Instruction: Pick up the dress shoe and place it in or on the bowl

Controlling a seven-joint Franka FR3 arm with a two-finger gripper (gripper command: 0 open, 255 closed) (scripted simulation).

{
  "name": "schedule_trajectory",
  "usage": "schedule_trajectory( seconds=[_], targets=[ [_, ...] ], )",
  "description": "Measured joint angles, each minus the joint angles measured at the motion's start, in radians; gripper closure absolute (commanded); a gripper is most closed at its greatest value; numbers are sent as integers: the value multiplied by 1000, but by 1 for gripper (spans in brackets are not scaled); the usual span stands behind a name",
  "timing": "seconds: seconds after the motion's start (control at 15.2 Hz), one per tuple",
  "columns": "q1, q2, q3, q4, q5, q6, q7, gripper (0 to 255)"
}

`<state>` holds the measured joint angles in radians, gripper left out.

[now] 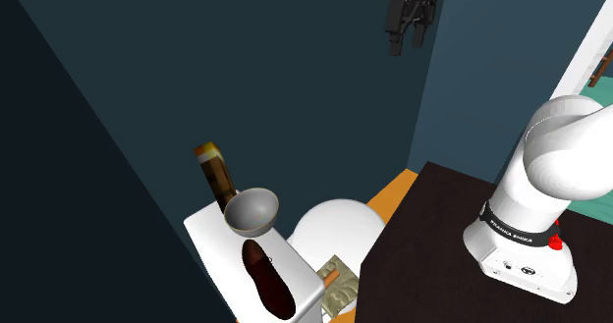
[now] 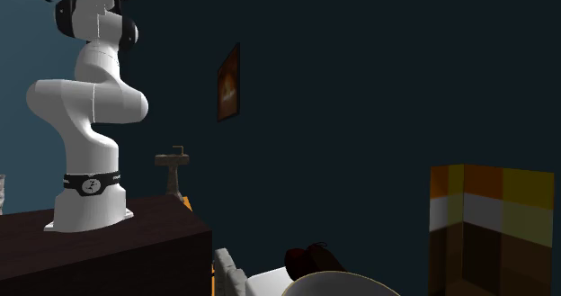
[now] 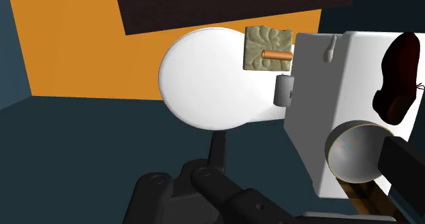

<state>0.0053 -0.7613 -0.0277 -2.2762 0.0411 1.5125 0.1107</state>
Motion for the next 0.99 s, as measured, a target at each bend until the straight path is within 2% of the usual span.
schedule_trajectory(
  seconds=[0.26,0.73,0.99],
  targets=[
    [10,11,36,-40,22,49,39,0],
    [48,73,160,-161,93,228,170,0],
    [62,163,225,-179,120,334,235,0]
  ],
)
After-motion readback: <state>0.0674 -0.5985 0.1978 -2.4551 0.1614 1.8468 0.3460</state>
